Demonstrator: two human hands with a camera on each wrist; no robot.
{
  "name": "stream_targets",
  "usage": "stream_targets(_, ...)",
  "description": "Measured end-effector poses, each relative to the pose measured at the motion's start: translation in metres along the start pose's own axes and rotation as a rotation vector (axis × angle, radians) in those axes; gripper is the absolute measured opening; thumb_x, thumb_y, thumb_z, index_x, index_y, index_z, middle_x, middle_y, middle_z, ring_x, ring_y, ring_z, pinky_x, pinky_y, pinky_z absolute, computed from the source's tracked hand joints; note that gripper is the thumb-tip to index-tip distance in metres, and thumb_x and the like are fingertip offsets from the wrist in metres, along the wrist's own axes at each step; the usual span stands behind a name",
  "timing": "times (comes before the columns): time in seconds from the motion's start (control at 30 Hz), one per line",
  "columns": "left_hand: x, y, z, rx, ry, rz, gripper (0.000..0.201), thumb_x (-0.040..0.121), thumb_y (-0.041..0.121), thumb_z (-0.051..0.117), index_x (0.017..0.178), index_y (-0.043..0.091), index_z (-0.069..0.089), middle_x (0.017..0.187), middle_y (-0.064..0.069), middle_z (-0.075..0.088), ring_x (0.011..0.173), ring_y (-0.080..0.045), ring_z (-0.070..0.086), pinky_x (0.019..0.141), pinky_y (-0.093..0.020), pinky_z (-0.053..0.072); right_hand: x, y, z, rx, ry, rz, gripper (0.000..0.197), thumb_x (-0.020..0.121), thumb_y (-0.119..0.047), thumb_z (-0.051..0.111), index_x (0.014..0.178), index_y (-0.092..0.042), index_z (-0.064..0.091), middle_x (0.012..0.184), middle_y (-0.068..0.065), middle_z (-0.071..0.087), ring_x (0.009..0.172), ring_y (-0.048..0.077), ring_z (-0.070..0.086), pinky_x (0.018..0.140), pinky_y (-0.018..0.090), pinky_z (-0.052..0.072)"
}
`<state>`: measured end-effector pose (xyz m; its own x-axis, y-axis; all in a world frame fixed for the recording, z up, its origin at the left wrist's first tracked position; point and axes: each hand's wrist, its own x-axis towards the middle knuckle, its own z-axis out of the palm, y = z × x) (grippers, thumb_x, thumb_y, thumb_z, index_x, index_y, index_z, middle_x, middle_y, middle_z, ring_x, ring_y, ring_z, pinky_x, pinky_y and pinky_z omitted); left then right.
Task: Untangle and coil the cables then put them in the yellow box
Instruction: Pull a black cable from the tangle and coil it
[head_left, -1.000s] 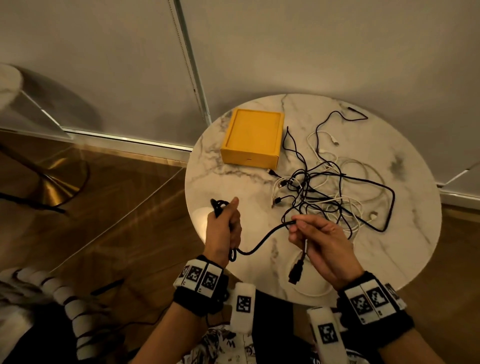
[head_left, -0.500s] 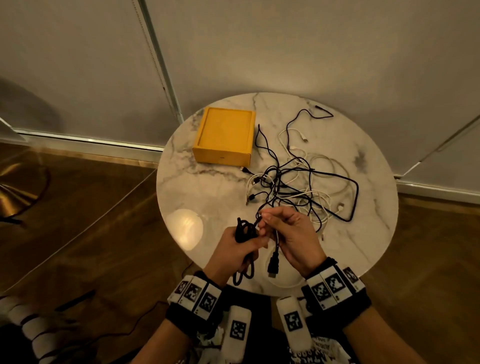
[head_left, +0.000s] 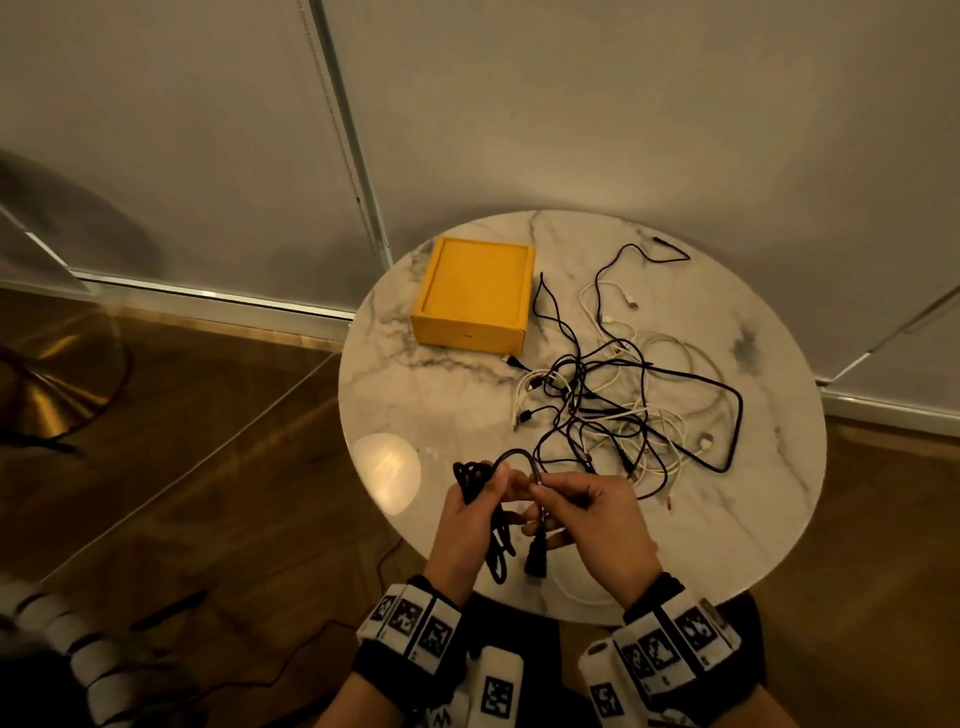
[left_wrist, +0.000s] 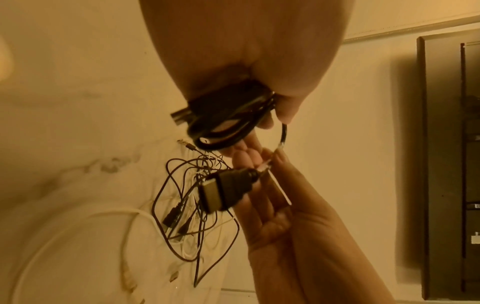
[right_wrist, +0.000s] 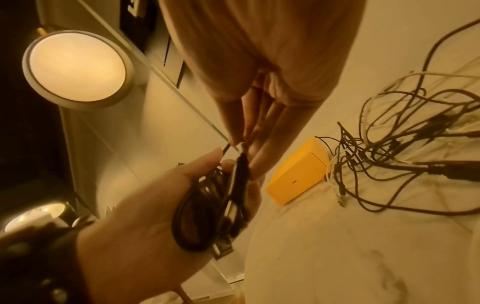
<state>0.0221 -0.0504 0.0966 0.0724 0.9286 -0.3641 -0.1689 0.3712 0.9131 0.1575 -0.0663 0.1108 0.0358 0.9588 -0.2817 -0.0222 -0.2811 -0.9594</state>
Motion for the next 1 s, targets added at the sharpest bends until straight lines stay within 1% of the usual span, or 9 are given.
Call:
stream_targets(0.13,-0.001,0.000,0.008,-0.130,0.054,-0.039,0.028,0.099,0.024,0.048,0.092,0.007,0.069,0.086,-0.013,0.072,0.078,-0.025,0.068,0.067,-0.028,0.056,0.000,0.005,0.003,-0.179,0.012,-0.111,0.031,0.092,-0.004,0.058,0.104,-0.029,0.073,0.074,0.004,0.071,0.068,0.018,0.069,0.054,0.030,0.055)
stream_targets(0.27,0.001,0.000,0.012,-0.139,0.011,-0.010,0.022,0.097,0.019,0.052,0.107,0.006,0.068,0.098,-0.011,0.074,0.094,-0.023,0.071,0.074,-0.027,0.056,-0.002,0.010,0.006,-0.442,-0.002,-0.279,0.032,0.092,-0.009,0.057,0.116,-0.027,0.069,0.095,-0.013,0.072,0.086,0.003,0.066,0.073,0.020,0.052)
stream_targets(0.5,0.006,0.000,0.013,-0.191,-0.012,-0.019,0.027,0.098,0.013,0.050,0.090,0.005,0.075,0.098,-0.013,0.074,0.095,-0.023,0.070,0.078,-0.030,0.056,-0.011,0.010,0.016,-0.476,-0.105,-0.329,0.043,0.093,-0.014,0.056,0.134,-0.028,0.054,0.121,-0.020,0.056,0.101,-0.013,0.051,0.081,0.003,0.038)
stream_targets(0.57,0.010,0.003,0.010,-0.271,-0.023,-0.091,0.032,0.100,0.020,0.044,0.105,0.000,0.069,0.112,-0.013,0.071,0.105,-0.019,0.067,0.084,-0.030,0.055,-0.011,0.015,0.017,-0.447,-0.096,-0.329,0.038,0.093,-0.017,0.056,0.130,-0.027,0.057,0.112,-0.017,0.060,0.099,-0.005,0.055,0.079,0.008,0.041)
stream_targets(0.63,0.015,0.005,0.005,-0.381,-0.046,-0.156,0.040,0.101,0.027,0.039,0.096,0.008,0.073,0.120,-0.011,0.068,0.115,-0.019,0.062,0.098,-0.034,0.048,-0.008,0.018,0.015,-0.388,-0.025,-0.312,0.023,0.092,-0.018,0.060,0.112,-0.024,0.070,0.096,-0.012,0.063,0.089,0.004,0.060,0.071,0.015,0.044)
stream_targets(0.73,0.013,0.011,-0.002,-0.486,-0.087,-0.221,0.055,0.100,0.032,0.039,0.058,0.018,0.071,0.094,-0.006,0.074,0.097,-0.017,0.067,0.093,-0.034,0.047,-0.007,0.019,0.012,-0.324,0.014,-0.285,0.008,0.084,-0.018,0.071,0.085,-0.024,0.076,0.081,-0.008,0.064,0.076,0.010,0.061,0.065,0.019,0.044)
stream_targets(0.83,0.008,0.013,-0.002,-0.549,-0.112,-0.256,0.056,0.099,0.036,0.041,0.051,0.017,0.065,0.070,-0.002,0.066,0.076,-0.016,0.067,0.082,-0.039,0.051,-0.006,0.014,0.016,-0.286,-0.029,-0.213,0.005,0.079,-0.018,0.076,0.078,-0.019,0.072,0.079,-0.007,0.064,0.073,0.010,0.061,0.065,0.019,0.043)
stream_targets(0.93,0.009,0.013,-0.002,-0.544,-0.137,-0.245,0.046,0.093,0.041,0.045,0.066,0.016,0.072,0.091,-0.004,0.072,0.095,-0.018,0.068,0.096,-0.047,0.048,-0.001,0.015,0.019,-0.151,-0.082,-0.052,0.010,0.080,-0.017,0.076,0.082,-0.014,0.067,0.092,0.005,0.066,0.081,0.012,0.064,0.070,0.020,0.047)
stream_targets(1.0,0.009,0.015,-0.003,-0.481,-0.211,-0.237,0.046,0.090,0.047,0.042,0.090,0.016,0.076,0.119,-0.005,0.068,0.116,-0.015,0.061,0.109,-0.047,0.038,-0.001,0.013,0.019,0.006,-0.144,0.042,0.008,0.082,-0.013,0.073,0.085,-0.013,0.066,0.091,0.007,0.067,0.081,0.022,0.065,0.074,0.036,0.052)
